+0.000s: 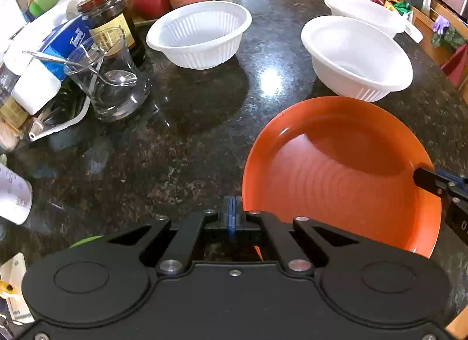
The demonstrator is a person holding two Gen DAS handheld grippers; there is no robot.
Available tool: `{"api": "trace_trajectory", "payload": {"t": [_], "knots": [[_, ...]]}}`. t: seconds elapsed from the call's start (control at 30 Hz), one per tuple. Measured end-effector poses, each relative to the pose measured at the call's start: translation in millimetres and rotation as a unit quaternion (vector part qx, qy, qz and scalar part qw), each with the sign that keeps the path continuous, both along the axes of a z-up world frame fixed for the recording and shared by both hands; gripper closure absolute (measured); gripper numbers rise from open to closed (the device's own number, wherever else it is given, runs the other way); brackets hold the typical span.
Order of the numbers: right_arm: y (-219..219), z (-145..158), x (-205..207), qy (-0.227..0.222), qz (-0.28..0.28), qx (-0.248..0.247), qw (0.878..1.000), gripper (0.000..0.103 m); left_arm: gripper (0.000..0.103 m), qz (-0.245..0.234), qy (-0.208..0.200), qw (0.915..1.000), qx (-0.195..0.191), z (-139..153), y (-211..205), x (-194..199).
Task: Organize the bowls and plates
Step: 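Lift the orange plate with the left gripper toward the green plate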
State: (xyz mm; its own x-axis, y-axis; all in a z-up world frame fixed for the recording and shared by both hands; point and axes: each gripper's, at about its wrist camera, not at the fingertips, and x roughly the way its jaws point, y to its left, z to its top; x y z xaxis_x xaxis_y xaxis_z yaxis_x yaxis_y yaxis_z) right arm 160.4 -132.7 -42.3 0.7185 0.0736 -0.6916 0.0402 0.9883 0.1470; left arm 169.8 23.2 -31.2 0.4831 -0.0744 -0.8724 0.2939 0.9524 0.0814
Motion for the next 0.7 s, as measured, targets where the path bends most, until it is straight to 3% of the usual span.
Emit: {"api": "trace_trajectory", "payload": {"t": [0.53,0.7], "knots": [[-17.8,-0.8,3.4,-0.003,0.049,0.004,0.999,0.094,0.103,0.023,-0.034,0.999,-0.019,9.2,-0.4,-26.0],[-24.2,-1.2,5.9,-0.004,0.06,0.014,0.998,0.094,0.091,0.039,-0.036,0.9979,-0.037,16.2,6.4,-30.7]]}}
